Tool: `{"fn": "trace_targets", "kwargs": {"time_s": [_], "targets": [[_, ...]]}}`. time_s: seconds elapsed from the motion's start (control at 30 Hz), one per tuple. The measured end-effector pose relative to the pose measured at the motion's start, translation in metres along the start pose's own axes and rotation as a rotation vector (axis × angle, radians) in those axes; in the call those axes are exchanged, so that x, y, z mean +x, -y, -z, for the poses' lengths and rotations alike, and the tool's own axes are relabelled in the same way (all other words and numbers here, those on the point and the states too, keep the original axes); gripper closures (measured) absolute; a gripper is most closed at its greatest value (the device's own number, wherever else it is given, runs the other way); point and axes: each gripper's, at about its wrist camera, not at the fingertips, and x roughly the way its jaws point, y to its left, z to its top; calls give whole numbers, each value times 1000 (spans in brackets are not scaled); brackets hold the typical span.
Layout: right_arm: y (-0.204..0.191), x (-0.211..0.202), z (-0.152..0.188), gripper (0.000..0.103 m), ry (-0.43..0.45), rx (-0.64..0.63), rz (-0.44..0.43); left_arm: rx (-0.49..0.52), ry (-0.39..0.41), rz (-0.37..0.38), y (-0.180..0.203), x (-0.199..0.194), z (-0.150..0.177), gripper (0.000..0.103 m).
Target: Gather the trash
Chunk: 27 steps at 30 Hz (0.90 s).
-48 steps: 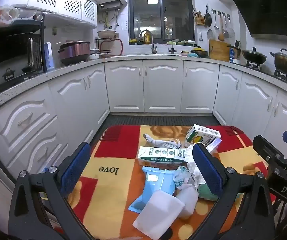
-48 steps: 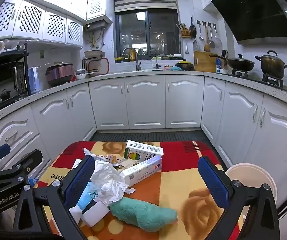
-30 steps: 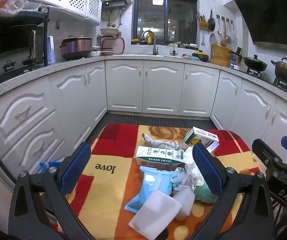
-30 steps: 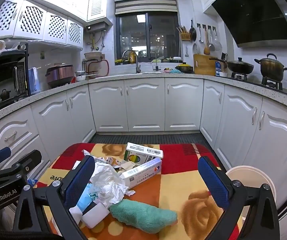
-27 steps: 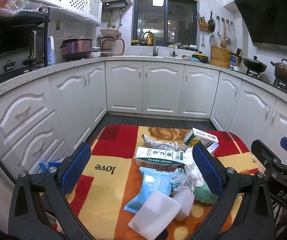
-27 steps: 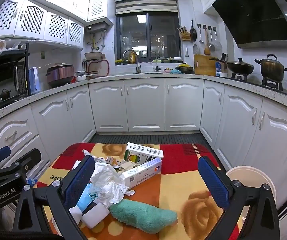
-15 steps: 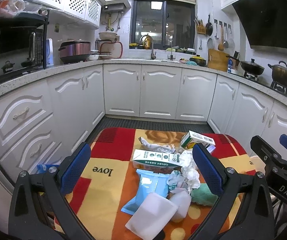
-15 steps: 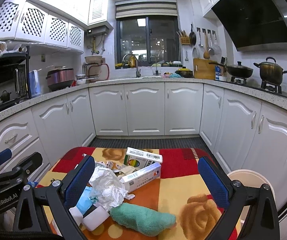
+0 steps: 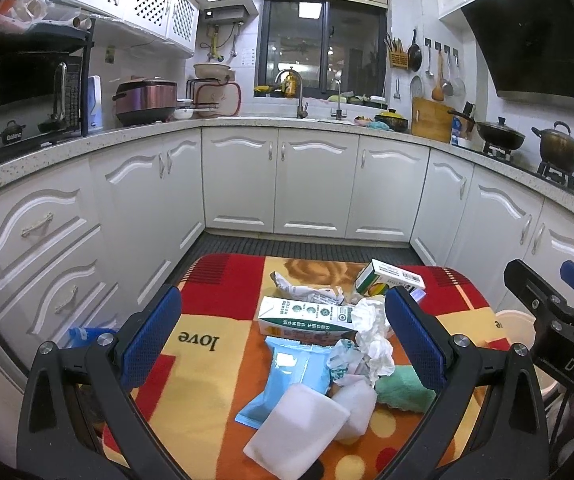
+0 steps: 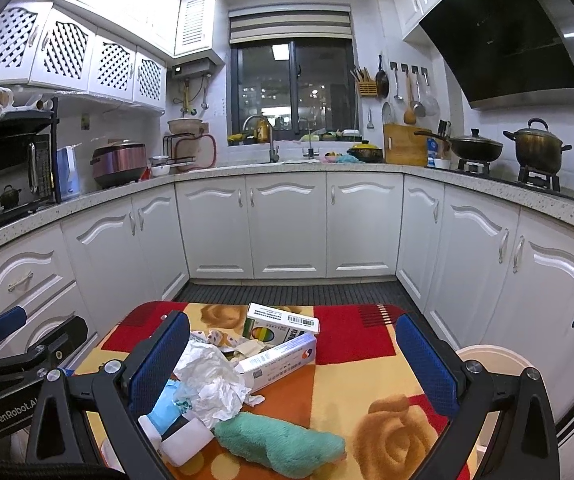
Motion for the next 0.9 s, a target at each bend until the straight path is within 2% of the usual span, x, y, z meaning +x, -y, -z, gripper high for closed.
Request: {"fn": "trace_targets", "kwargs": {"time_s": [0.9], "targets": [[0, 4, 2, 0, -17, -11, 6, 7, 3, -3, 3, 4, 4, 2]]}}
